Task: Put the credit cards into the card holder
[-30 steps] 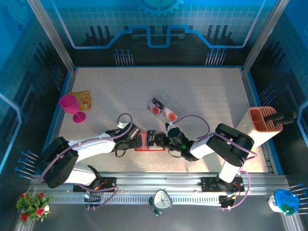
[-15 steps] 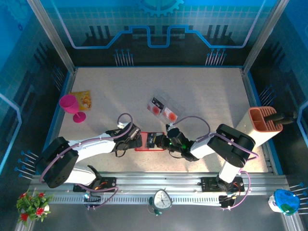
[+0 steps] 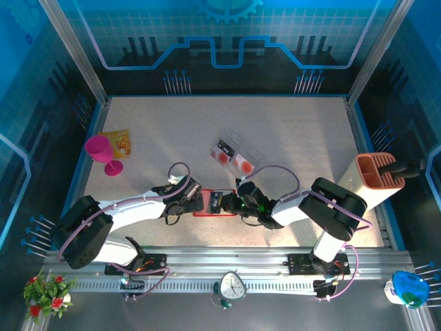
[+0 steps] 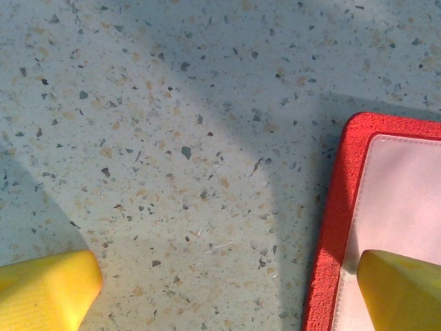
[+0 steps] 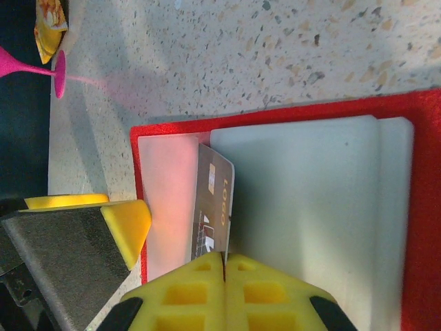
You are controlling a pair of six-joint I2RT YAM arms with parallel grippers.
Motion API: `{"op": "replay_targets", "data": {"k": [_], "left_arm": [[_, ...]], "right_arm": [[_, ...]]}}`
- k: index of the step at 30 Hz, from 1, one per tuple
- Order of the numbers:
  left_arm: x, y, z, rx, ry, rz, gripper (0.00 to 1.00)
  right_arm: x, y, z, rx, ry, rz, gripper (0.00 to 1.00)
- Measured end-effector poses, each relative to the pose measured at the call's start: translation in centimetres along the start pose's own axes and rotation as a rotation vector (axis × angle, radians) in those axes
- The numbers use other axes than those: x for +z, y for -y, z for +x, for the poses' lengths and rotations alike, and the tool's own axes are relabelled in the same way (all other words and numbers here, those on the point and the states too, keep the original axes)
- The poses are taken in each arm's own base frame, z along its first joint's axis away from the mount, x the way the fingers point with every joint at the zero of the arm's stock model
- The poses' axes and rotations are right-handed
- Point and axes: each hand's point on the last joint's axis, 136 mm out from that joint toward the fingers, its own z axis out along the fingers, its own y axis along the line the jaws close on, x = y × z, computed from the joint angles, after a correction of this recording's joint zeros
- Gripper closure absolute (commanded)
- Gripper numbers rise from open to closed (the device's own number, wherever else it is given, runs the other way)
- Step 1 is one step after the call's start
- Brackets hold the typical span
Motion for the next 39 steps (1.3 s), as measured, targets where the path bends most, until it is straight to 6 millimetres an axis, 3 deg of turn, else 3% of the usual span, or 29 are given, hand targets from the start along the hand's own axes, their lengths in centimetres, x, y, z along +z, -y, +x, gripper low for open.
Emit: {"op": "replay_targets", "data": {"k": [12,16,20,23,27,32,39], "left_arm": [[0.1,0.0,0.0,0.0,0.002,-0.002,0.01],[0.1,0.0,0.0,0.002,0.004,-0.004,0.01],[-0.1,0.1,-0.1,0.003,0.006,0.0,0.01],[-0.2,0.1,-0.1,0.002,0.008,0.006,0.01],[-0.6,0.3,-0.2,-0.003,0.01,0.022,0.01],[-1.3,-0.1,-0.3,-0.029,0.015,0.024,0.01],[-1.1,-1.7,0.9,-0.072,-0.001,-0.01,0.01]], "right_arm": [[1.7,-1.3,0.6,-0.021,-0.076,-0.019,1.0],[2.2,-2.0,1.0,-0.054,-0.121,-0.03,0.74],[1.2,-2.6,1.4,-0.117,-0.155,-0.02,0.65],[-0.2,-2.1,1.6,-0.165,-0.181,0.034,0.67],[-1.4,-2.2,1.3,-0.244,-0.199,0.091,0.81],[-1.5,-3.2,0.4,-0.33,-0.209,0.124,0.89],[-0.2,-3.5,0.1,-0.411,-0.237,0.169,0.9]]}}
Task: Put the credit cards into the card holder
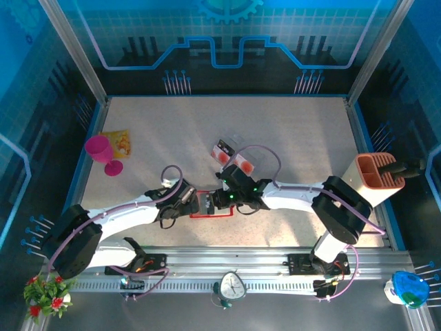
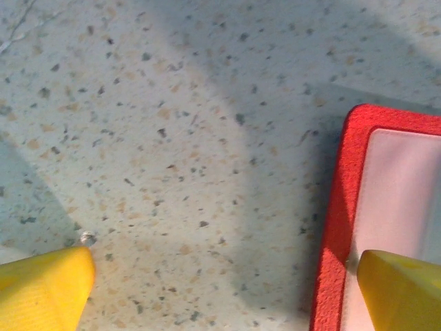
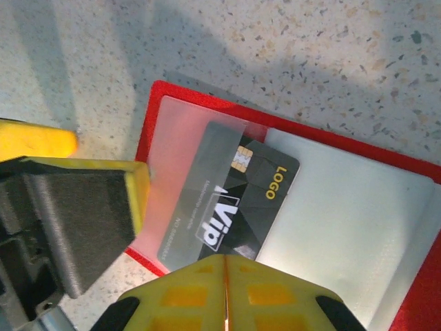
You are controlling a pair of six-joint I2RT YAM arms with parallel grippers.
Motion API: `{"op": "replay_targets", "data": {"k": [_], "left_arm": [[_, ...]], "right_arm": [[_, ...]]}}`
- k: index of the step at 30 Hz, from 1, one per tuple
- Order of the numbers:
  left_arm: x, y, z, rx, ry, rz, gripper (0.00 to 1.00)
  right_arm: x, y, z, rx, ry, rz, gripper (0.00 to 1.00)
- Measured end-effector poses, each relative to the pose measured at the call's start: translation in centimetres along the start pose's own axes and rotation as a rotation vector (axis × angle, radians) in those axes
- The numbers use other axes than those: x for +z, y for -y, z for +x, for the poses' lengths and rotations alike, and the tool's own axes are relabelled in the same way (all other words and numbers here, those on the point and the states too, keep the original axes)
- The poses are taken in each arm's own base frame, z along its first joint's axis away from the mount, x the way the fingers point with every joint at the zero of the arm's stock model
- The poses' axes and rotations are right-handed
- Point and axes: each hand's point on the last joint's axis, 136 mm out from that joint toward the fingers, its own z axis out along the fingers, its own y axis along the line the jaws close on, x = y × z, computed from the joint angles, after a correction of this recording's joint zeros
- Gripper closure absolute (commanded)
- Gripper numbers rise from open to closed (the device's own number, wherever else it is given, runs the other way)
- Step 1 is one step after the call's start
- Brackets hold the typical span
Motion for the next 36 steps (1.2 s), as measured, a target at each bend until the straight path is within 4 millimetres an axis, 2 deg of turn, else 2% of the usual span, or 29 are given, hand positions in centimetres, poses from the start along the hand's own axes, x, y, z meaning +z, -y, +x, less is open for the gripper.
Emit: {"op": "replay_targets", "data": {"k": [13,22,28,31,36], "left_arm": [[0.5,-0.2,-0.1,-0.008,0.004,-0.027,0.01],[0.5,-0.2,-0.2,-0.008,0.006,-0.028,0.01],[0.3,-0.1,-0.3,-0.014,0.01,-0.018,0.01],[-0.1,0.0,-0.4,-0.034,0.016,0.002,0.01],[-0.6,-1.1,-0.4,-0.065,0.023,-0.003,0.01]], "right_arm": [[3.2,0.6,1.0,-0.045,-0.083,0.066,0.94],[4.8,-1.0,0.5,-0.068,-0.094,0.045,0.96],[4.5,-1.2,0.4,-0.068,-0.09,0.04,0.96],[3.3,-1.4,0.2,-0.067,-0.072,0.03,0.96],[1.5,-1.9,-0.8,-0.065,-0.031,0.009,0.96]]}}
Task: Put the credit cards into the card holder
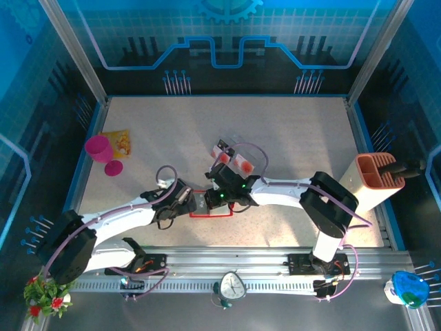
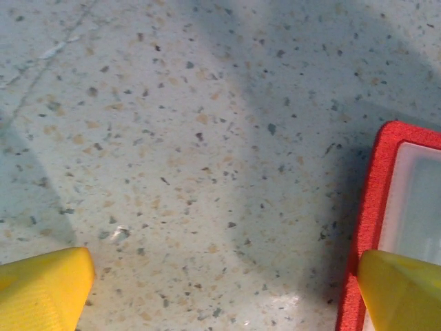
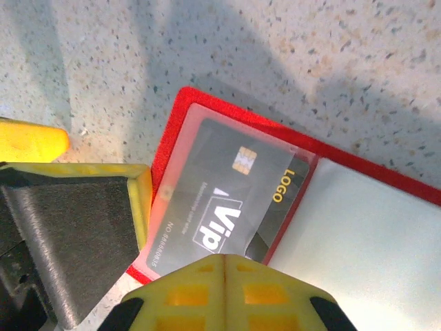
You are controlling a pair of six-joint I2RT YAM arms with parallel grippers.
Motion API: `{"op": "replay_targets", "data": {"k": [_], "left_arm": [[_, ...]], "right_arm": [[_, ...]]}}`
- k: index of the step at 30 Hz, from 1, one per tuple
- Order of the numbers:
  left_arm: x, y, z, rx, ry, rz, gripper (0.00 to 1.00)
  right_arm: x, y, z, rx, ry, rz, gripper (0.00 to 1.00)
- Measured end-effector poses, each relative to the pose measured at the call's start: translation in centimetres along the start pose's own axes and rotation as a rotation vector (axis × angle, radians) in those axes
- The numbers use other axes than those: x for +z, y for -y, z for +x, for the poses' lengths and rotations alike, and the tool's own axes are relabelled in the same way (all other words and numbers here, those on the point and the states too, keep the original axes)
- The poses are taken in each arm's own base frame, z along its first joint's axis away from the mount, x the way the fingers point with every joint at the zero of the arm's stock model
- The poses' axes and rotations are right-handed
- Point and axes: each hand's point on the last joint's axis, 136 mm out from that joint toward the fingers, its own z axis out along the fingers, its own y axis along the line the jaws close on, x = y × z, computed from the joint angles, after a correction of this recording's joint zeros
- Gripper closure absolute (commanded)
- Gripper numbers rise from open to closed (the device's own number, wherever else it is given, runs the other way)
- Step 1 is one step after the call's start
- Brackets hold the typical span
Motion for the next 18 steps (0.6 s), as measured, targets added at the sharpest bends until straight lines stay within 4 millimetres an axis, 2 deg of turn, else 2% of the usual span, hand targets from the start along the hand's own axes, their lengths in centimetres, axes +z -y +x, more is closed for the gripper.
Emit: {"op": "replay_targets", "data": {"k": [7,18], "left_arm": [[0.4,-0.7,0.3,-0.02,-0.007,-0.02,0.01],[1.0,-1.1,0.2,-0.021,-0.002,-0.057,0.01]], "right_arm": [[0.4,0.4,0.3,0.004,-0.012,0.01,0.96],[2.4,1.7,1.7,0.014,-0.065,0.046,0.97]]}}
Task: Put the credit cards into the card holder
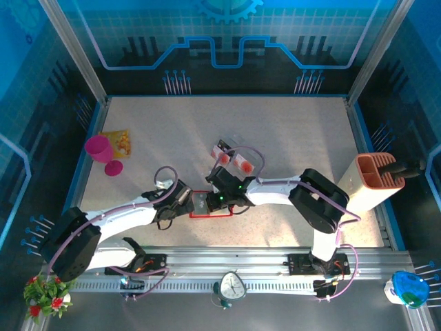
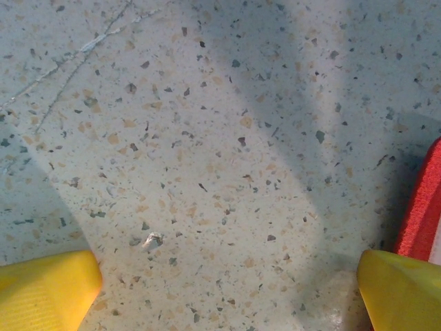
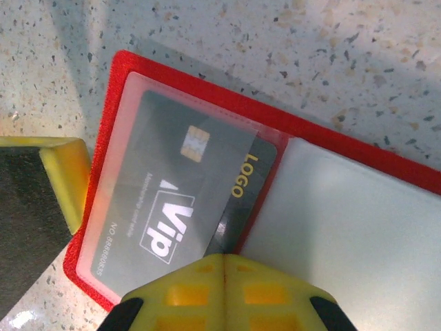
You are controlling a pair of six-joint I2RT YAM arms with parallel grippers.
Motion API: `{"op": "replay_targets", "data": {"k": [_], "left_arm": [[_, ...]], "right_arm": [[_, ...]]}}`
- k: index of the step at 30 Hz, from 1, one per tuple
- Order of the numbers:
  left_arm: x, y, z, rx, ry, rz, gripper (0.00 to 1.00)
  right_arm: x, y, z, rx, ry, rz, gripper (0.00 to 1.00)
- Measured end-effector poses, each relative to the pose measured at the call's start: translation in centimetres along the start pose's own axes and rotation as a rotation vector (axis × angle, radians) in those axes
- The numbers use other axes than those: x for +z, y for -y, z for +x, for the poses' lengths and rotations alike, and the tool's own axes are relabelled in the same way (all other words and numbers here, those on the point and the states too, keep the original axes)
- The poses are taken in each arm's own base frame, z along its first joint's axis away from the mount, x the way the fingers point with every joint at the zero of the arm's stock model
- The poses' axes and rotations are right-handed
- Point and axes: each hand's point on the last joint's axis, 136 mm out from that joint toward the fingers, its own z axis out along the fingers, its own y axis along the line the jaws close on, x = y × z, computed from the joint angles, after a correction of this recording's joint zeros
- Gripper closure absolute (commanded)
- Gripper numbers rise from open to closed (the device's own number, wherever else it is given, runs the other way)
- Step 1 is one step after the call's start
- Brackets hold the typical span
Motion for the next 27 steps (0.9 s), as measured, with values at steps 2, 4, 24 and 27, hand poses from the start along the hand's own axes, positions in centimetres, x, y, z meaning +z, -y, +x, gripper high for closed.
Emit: {"op": "replay_targets", "data": {"k": [2,4,24,27], "left_arm": [[0.1,0.0,0.0,0.001,-0.001,-0.005,0.01],[0.1,-0.1,0.1,0.002,-0.002,-0.007,0.01],[-0.2,0.2,-0.1,0.004,-0.002,0.003,0.01],[-0.6,0.4,-0.1,-0.002,-0.003,0.026,0.01]], "right_arm": [[0.1,-0.1,-0.2,-0.001,0.003,-0.002,0.97],[0.3,-0.2,-0.3,-0.001,0.0,-0.002,0.98],[-0.8,-1.0,-0.9,-0.004,0.015,-0.023,0.91],[-3.0,-0.7,-1.8,0.008,0.066,-0.03,0.88]]}}
